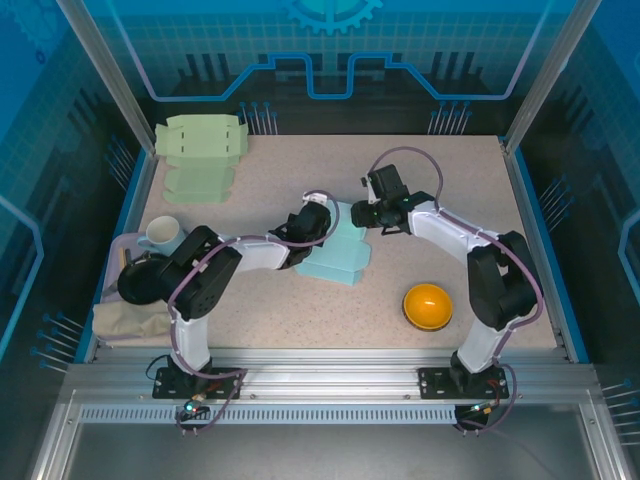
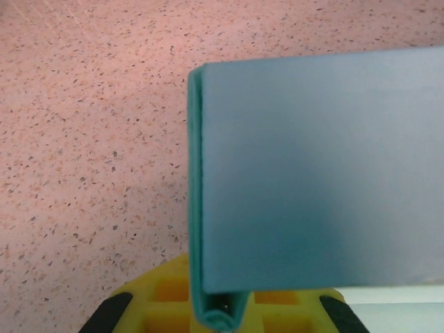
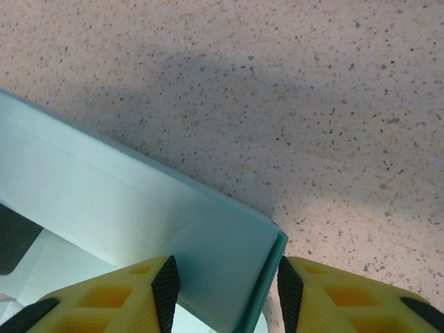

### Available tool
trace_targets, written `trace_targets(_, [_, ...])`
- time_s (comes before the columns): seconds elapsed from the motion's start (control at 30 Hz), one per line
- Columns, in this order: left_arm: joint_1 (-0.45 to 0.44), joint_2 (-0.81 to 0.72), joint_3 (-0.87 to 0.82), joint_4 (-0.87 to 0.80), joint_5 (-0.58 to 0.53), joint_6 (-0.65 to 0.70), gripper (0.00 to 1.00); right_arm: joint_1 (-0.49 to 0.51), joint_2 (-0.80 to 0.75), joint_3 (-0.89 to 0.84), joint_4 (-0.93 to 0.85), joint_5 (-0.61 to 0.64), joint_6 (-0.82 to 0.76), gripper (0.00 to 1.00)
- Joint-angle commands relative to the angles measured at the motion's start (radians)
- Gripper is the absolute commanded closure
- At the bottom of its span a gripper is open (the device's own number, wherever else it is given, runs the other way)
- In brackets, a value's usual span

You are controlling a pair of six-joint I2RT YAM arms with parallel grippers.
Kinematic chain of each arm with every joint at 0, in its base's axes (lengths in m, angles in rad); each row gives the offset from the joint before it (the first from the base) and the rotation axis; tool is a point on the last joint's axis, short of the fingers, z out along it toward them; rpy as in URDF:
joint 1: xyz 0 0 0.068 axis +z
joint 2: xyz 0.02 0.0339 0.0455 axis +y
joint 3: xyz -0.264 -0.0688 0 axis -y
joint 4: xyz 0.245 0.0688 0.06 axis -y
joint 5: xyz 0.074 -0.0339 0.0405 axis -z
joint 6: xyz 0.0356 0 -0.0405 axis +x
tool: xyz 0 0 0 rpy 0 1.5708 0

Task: Fold the paper box

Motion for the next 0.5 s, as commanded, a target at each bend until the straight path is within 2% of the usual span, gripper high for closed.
trace_targets(0.0, [-0.017, 0.035, 0.008, -0.071, -0.077, -0.001, 1.0, 0.002, 0.054, -0.013, -0.066, 0.019, 0.034, 0.53])
trace_targets(0.2, [-0.021, 0.035, -0.005, -0.073, -0.078, 0.019, 1.0, 0.004, 0.062, 0.017, -0.067, 0.005, 0.036, 0.52])
trace_targets(0.4, [-0.018, 0.065, 0.084, -0.218, -0.081, -0.074, 1.0, 0.007, 0.087, 0.011, -0.054, 0.021, 0.052, 0.54])
trace_targets(0.47, [-0.016, 0.074, 0.107, -0.246, -0.076, -0.105, 0.93, 0.008, 0.091, 0.006, -0.049, 0.02, 0.058, 0.54])
